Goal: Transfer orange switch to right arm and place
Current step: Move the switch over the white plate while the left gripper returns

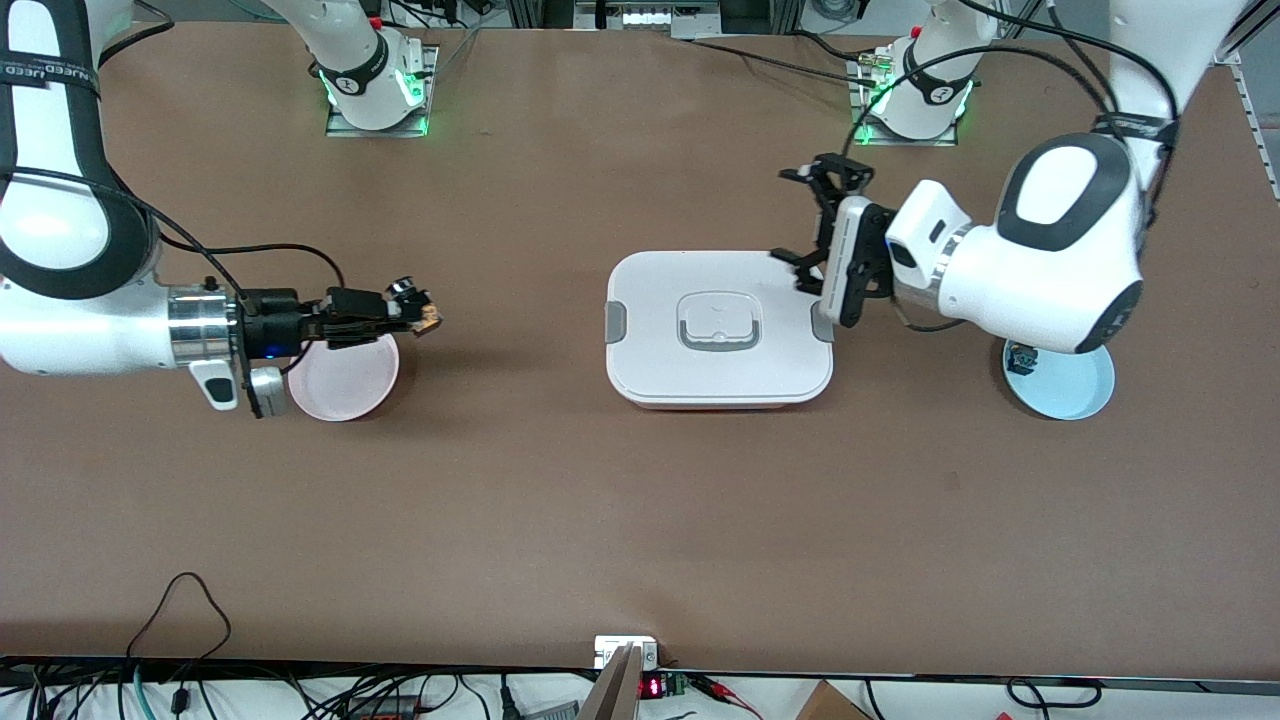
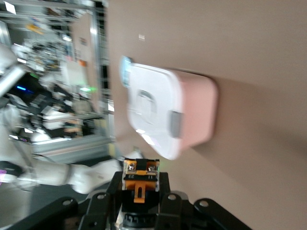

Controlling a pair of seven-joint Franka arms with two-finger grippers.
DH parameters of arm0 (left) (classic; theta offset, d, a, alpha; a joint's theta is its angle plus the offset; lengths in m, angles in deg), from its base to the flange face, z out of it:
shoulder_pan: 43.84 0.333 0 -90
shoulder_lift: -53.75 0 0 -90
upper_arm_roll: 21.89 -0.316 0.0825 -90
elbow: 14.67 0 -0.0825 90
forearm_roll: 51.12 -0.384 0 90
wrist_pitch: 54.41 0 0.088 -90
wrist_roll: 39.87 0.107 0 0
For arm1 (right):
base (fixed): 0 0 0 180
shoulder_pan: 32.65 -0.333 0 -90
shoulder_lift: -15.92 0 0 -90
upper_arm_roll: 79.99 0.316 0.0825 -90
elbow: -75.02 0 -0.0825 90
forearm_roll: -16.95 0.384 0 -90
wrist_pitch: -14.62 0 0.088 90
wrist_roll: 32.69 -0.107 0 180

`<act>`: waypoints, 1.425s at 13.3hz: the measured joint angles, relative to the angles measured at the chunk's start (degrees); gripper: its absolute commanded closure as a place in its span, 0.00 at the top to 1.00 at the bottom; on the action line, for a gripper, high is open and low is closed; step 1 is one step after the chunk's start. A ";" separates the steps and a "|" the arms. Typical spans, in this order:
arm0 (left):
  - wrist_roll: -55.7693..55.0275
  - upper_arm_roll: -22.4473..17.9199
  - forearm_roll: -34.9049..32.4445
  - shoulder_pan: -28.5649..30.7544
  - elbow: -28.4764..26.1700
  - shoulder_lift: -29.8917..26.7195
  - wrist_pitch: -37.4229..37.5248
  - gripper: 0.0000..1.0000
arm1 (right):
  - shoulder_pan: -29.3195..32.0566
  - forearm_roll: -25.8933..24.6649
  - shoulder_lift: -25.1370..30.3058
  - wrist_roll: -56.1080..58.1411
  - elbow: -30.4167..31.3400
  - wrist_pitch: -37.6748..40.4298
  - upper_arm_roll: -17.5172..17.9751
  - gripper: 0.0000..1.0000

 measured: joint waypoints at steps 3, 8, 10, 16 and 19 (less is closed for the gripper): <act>-15.74 0.14 -6.55 0.92 2.31 -0.33 5.41 1.00 | 0.13 -19.24 2.06 -0.02 -2.23 -0.95 0.22 0.00; -36.82 0.70 -25.59 0.58 8.89 -3.06 11.49 1.00 | -3.10 -45.09 6.37 -5.63 -2.58 -5.04 0.85 0.00; -38.71 0.53 -33.81 0.62 11.27 -3.32 12.51 1.00 | -4.11 -49.33 7.28 -8.88 -2.11 -6.32 0.92 0.00; -44.50 -23.92 -39.42 -10.21 11.54 -7.92 0.61 1.00 | -4.24 -51.20 16.44 -12.49 13.26 -18.37 0.89 0.00; -54.20 -35.10 -39.14 -18.88 4.81 -14.60 -10.09 1.00 | -4.12 -51.21 18.22 -12.62 22.56 -28.28 0.83 0.00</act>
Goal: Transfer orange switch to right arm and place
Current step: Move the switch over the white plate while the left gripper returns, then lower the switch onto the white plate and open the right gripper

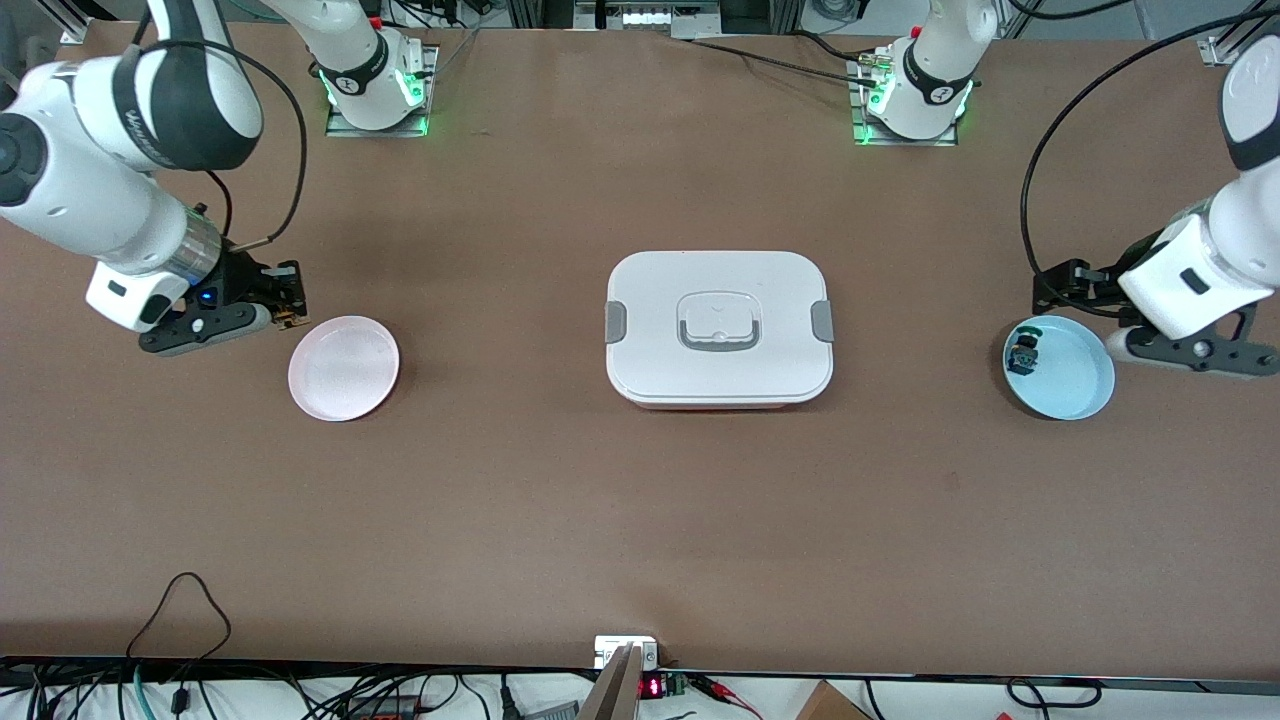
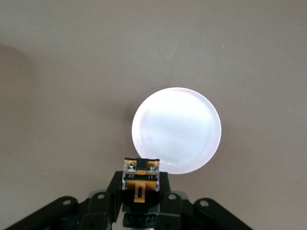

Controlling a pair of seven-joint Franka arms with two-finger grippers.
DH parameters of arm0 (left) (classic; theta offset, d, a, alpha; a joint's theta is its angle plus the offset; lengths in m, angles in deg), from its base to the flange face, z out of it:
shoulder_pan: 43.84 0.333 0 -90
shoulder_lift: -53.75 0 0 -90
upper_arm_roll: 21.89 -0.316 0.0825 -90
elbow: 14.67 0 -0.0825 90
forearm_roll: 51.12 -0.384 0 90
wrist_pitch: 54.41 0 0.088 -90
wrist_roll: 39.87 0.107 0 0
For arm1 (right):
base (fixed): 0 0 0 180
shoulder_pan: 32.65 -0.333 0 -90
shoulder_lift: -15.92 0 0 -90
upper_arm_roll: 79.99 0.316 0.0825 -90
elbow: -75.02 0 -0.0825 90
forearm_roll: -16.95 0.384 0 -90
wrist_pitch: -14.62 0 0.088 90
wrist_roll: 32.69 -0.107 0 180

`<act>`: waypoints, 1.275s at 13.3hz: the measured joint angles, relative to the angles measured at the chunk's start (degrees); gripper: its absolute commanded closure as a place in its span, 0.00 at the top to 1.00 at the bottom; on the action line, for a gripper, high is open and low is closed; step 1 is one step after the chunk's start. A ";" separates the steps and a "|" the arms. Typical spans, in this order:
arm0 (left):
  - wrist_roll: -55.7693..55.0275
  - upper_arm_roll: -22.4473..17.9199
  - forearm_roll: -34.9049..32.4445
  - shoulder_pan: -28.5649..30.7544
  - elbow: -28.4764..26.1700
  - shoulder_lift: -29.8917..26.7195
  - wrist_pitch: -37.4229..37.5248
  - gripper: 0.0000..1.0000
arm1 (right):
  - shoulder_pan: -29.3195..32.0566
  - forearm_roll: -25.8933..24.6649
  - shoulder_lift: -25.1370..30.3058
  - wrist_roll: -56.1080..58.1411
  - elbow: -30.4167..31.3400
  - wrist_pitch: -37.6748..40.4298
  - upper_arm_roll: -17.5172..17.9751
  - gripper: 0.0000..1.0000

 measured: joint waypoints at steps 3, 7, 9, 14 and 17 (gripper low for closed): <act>-1.25 -2.88 0.00 -3.38 -7.42 -6.85 -3.30 1.00 | 0.04 0.00 -1.17 -0.29 6.97 -10.44 -0.08 0.00; -0.15 -5.60 0.02 -5.08 -13.54 -11.67 -4.52 1.00 | 0.07 0.00 -4.73 -0.40 12.69 -22.28 -0.09 0.00; 0.35 -6.19 0.17 -5.08 -13.62 -11.21 -5.48 1.00 | 0.07 0.00 -6.28 -0.42 14.45 -26.07 -0.09 0.00; 0.43 -6.17 0.25 -5.15 -12.43 -9.37 -6.41 1.00 | 0.09 0.01 -9.26 -0.47 16.13 -32.78 -0.09 0.00; 0.44 -6.03 0.27 -5.26 -11.33 -9.36 -4.12 1.00 | 0.09 0.01 -11.45 -0.48 16.86 -36.67 -0.09 0.00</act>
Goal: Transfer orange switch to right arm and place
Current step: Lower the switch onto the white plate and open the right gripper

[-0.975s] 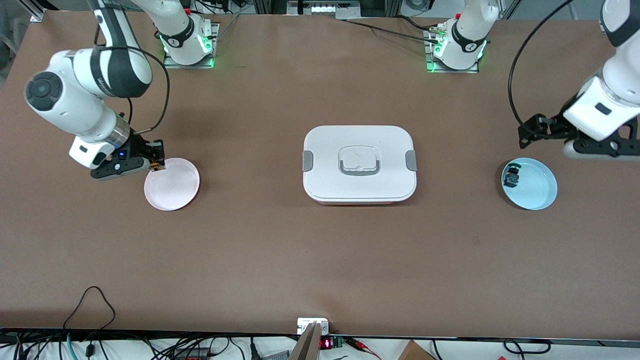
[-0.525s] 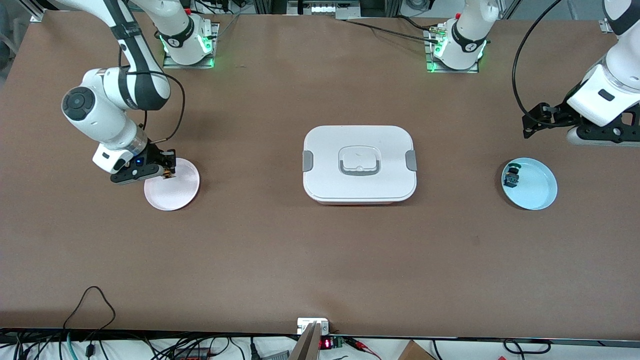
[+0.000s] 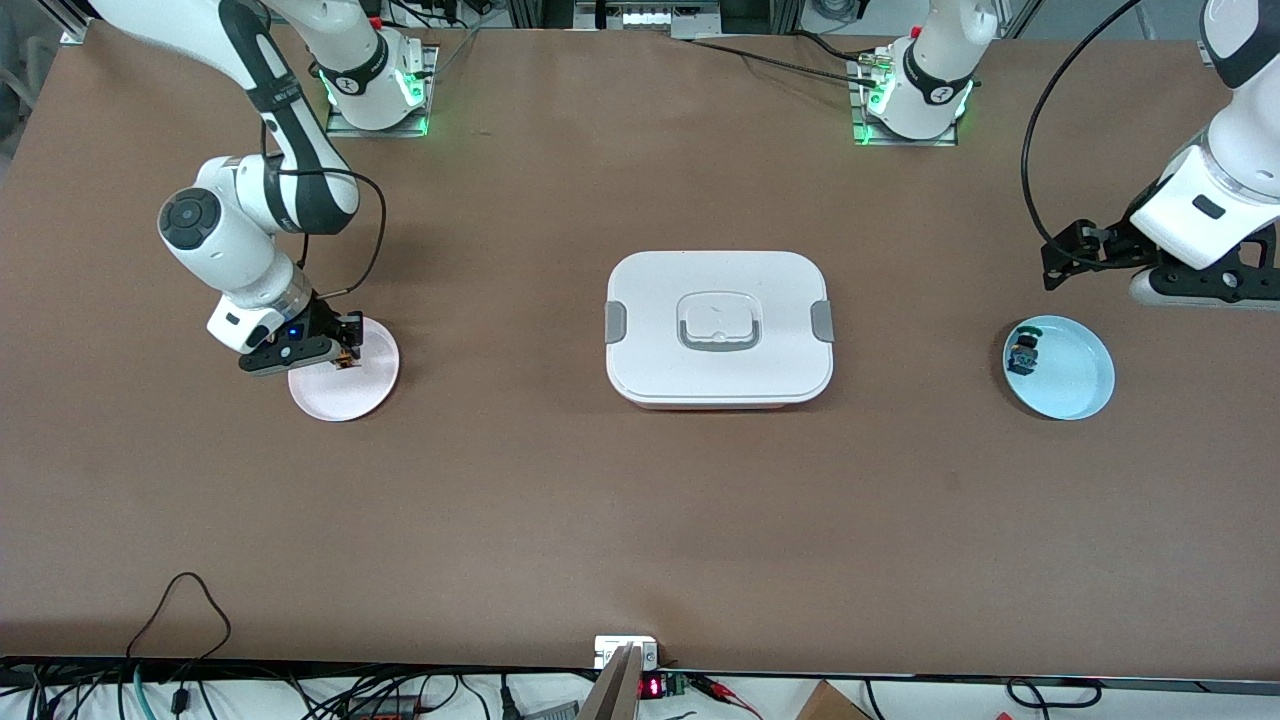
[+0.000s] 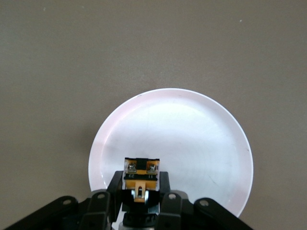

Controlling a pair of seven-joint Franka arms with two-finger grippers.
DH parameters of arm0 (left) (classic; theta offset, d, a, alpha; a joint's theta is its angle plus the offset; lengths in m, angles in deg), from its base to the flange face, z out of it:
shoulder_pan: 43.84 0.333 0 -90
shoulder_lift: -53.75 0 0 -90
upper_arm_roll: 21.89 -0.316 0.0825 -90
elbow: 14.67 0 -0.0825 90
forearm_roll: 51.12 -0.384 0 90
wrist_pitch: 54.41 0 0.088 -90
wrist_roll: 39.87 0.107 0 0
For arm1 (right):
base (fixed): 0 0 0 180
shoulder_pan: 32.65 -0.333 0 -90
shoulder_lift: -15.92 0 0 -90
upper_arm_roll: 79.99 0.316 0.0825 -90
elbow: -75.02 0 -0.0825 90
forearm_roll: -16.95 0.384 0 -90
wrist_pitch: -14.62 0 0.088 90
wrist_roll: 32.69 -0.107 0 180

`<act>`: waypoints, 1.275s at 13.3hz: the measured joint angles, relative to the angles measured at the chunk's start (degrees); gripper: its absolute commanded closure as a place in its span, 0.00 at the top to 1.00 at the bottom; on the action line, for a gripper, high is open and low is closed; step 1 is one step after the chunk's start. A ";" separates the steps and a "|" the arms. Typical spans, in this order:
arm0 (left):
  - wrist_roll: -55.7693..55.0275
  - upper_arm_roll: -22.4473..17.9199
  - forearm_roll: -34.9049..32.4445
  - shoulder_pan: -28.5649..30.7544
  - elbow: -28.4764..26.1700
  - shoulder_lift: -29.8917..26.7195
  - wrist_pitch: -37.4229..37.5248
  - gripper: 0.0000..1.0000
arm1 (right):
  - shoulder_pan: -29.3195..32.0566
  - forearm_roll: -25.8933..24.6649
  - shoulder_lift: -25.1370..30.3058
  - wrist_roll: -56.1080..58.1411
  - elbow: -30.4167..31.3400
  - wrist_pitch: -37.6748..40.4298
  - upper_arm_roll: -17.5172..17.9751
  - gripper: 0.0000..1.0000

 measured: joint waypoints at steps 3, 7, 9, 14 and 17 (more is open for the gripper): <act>0.00 0.01 0.02 -0.02 0.82 -0.02 1.64 1.00 | 0.01 0.02 -2.98 -0.14 0.18 -4.35 0.00 0.00; 0.00 0.05 0.05 -0.04 1.16 -0.02 2.02 1.00 | 0.07 0.09 -5.62 -0.96 0.18 -8.22 -0.01 0.16; 0.00 0.05 0.05 -0.03 1.16 -0.02 2.07 1.00 | 0.08 0.09 -5.89 -1.89 0.17 -8.59 -0.01 0.57; 0.00 0.05 0.05 -0.04 1.16 -0.02 2.14 1.00 | 0.07 0.09 -4.45 -1.97 -0.47 -6.79 0.00 1.00; 0.00 0.05 0.05 -0.04 1.22 -0.02 2.14 1.00 | -0.08 0.09 -0.49 -2.03 -2.04 0.18 0.14 1.00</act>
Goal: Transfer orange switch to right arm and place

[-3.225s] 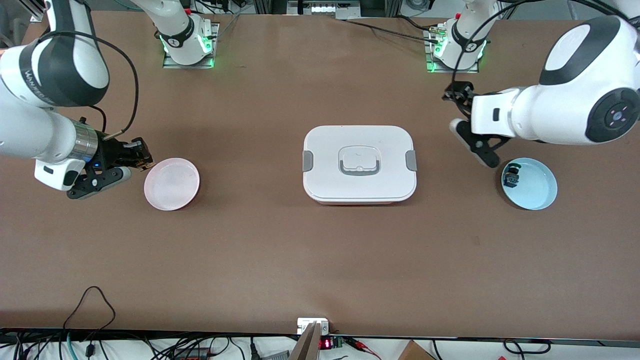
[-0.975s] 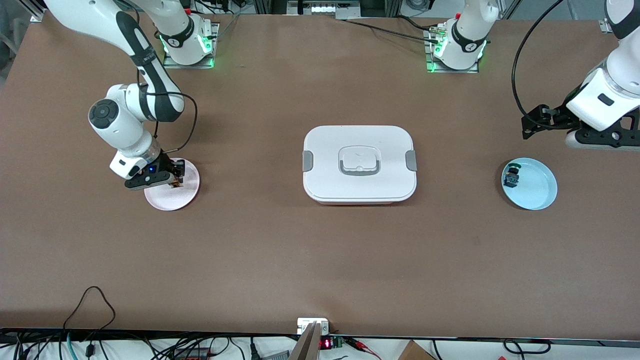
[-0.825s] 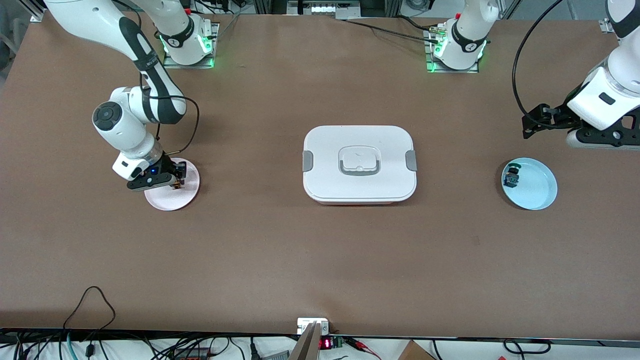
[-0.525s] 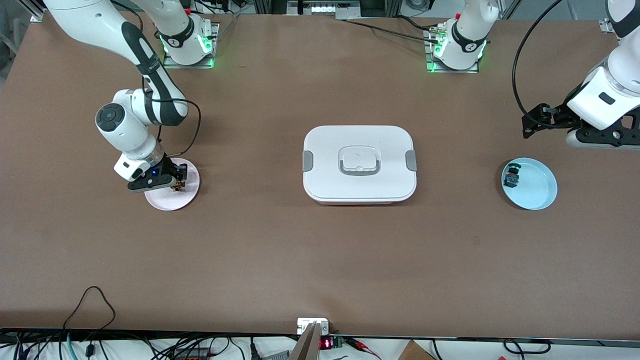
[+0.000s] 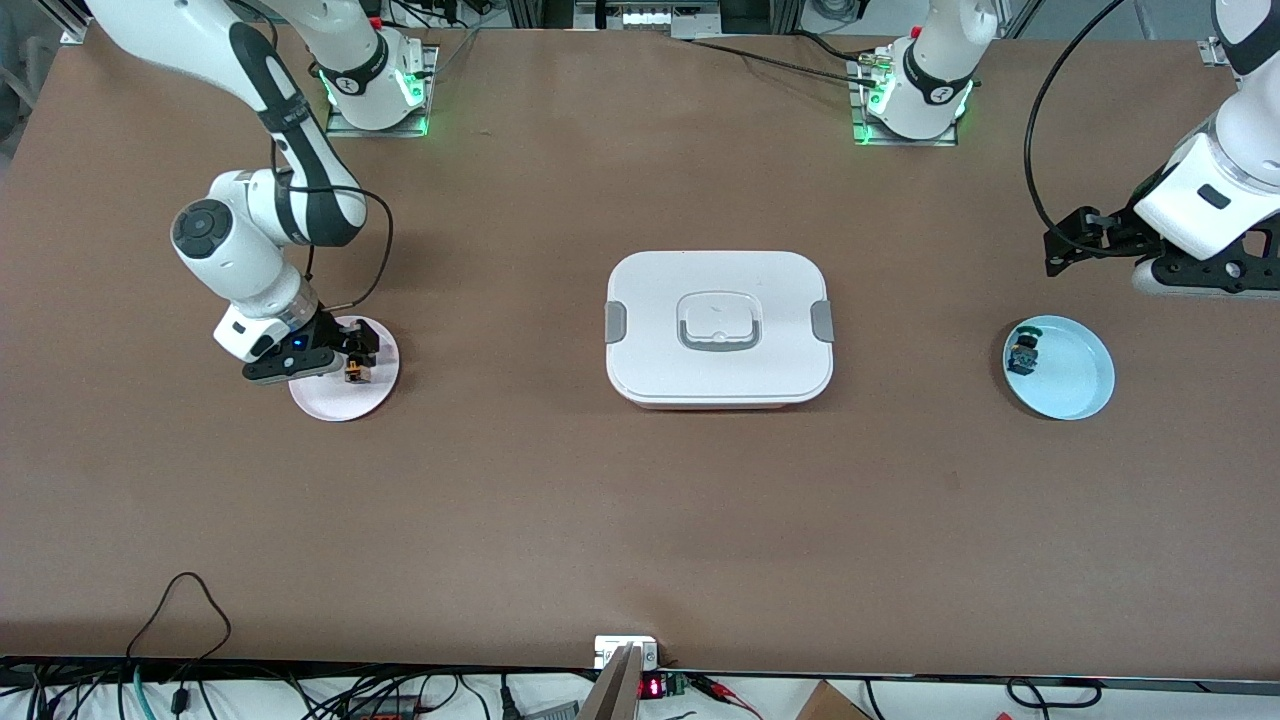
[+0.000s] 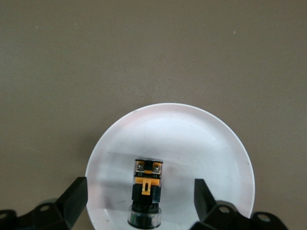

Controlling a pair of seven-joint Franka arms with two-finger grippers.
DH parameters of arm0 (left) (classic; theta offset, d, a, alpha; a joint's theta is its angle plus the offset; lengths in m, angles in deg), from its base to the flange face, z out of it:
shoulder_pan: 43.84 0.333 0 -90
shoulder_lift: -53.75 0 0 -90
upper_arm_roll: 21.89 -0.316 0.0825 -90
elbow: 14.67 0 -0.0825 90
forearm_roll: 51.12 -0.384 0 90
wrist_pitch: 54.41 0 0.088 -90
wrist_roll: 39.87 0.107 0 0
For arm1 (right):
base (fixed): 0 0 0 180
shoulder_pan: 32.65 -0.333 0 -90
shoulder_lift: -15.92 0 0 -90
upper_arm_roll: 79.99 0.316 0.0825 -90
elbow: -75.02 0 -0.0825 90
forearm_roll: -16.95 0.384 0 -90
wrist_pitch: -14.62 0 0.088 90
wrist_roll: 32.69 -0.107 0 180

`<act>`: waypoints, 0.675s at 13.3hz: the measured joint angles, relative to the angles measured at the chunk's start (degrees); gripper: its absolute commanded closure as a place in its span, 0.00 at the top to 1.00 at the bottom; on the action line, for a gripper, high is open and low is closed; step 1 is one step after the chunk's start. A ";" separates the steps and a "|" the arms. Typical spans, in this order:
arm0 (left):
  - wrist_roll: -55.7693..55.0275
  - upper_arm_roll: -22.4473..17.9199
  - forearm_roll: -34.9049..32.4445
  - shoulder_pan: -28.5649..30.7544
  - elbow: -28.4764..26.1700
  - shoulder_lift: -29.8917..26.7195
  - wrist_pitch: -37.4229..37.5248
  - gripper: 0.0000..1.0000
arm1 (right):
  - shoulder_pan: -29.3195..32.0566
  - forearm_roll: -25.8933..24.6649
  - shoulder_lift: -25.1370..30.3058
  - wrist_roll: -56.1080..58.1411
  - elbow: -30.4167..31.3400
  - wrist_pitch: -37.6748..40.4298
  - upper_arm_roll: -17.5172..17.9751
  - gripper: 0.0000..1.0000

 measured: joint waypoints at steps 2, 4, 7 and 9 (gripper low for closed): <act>0.00 0.01 0.00 -0.04 0.03 0.00 0.00 1.00 | -0.23 0.00 3.98 -0.69 -2.45 9.06 0.16 1.00; 0.00 0.01 0.00 -0.11 0.20 0.00 0.00 1.00 | -0.26 0.00 8.52 -2.32 -6.43 20.77 0.20 1.00; 0.00 0.01 0.00 -0.12 0.42 0.00 0.00 1.00 | -0.22 0.00 15.44 -3.06 -13.22 36.92 0.05 1.00; 0.00 0.01 0.00 -0.12 0.49 0.00 0.00 1.00 | -0.03 0.00 18.52 -3.09 -18.92 46.65 -0.43 1.00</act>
